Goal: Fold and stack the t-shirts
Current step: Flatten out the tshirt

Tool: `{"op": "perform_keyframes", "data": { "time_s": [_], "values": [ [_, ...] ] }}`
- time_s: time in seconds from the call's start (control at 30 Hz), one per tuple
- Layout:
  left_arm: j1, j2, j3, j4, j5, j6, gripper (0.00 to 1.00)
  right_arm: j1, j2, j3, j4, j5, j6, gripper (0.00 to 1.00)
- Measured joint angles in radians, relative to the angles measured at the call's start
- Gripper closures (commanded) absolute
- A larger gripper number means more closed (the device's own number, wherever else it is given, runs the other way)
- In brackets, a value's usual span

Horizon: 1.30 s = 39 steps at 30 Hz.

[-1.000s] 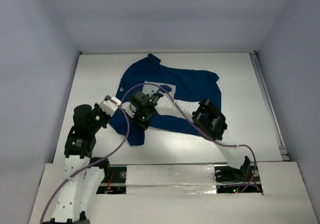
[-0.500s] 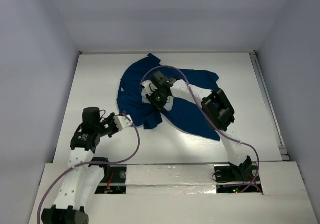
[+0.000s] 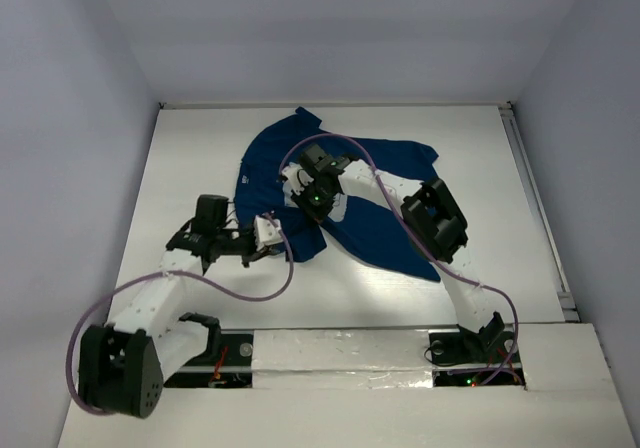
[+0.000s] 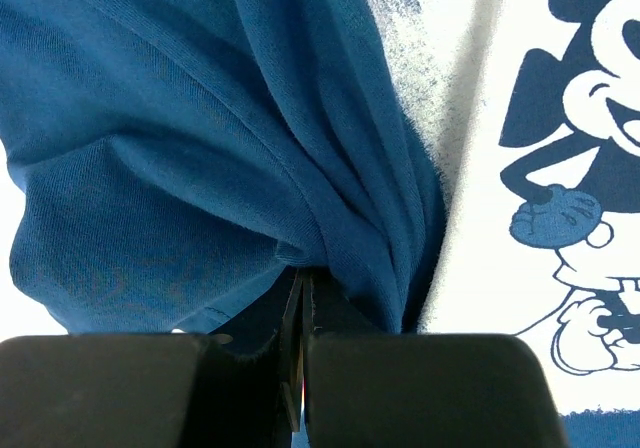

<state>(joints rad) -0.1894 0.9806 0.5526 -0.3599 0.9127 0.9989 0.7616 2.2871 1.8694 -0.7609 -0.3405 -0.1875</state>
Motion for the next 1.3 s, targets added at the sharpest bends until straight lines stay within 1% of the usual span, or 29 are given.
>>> {"op": "perform_keyframes", "data": {
  "time_s": [0.1,0.23,0.33,0.43,0.73,0.9,1.17,1.3],
  "values": [
    [-0.087,0.126,0.041,0.084,0.009,-0.085,1.00,0.000,0.000,0.000,-0.003,0.000,0.000,1.00],
    [-0.172,0.264,0.077,0.164,-0.003,-0.170,1.00,-0.001,0.000,0.000,-0.005,-0.001,0.000,1.00],
    [-0.208,0.336,0.090,0.189,-0.029,-0.200,1.00,-0.001,0.000,0.000,-0.005,-0.001,0.000,1.00],
    [-0.230,0.375,0.090,0.189,-0.061,-0.209,1.00,-0.003,0.000,0.000,-0.006,-0.001,0.000,1.00],
    [-0.257,0.393,0.091,0.197,-0.211,-0.213,1.00,-0.004,0.000,0.000,-0.014,-0.009,-0.001,1.00],
    [-0.259,0.452,0.091,0.209,-0.287,-0.212,1.00,-0.004,0.000,0.000,-0.015,-0.011,-0.004,1.00],
    [-0.261,0.521,0.134,0.234,-0.305,-0.214,1.00,-0.014,0.000,0.000,-0.018,-0.019,-0.004,1.00],
    [-0.261,0.561,0.193,0.169,-0.306,-0.184,1.00,-0.014,0.000,0.000,-0.018,-0.019,-0.004,1.00]
  ]
}}
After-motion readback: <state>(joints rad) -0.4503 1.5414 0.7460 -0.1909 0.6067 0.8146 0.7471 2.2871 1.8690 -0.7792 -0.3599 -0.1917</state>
